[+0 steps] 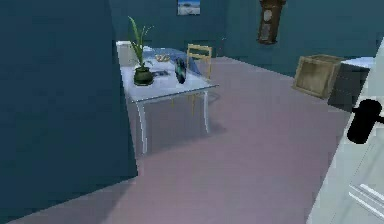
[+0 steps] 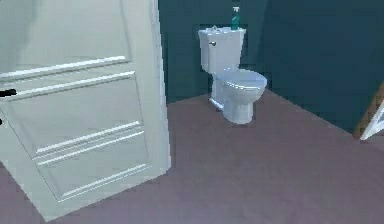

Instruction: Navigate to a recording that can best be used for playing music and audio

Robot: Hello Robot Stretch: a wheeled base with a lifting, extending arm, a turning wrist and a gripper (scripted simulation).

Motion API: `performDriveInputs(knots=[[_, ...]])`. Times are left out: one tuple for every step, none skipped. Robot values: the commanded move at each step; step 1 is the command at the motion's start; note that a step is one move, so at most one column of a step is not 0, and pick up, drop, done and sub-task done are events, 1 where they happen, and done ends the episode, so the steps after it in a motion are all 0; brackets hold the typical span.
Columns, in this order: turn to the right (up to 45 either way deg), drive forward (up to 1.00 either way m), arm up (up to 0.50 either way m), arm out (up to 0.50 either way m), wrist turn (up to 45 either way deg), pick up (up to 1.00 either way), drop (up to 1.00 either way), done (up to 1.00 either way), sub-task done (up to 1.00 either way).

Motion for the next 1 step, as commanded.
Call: performDriveInputs(knots=[[0.0, 1.00, 0.00, 0.00, 0.0, 0.00, 0.00, 0.00, 0.00]])
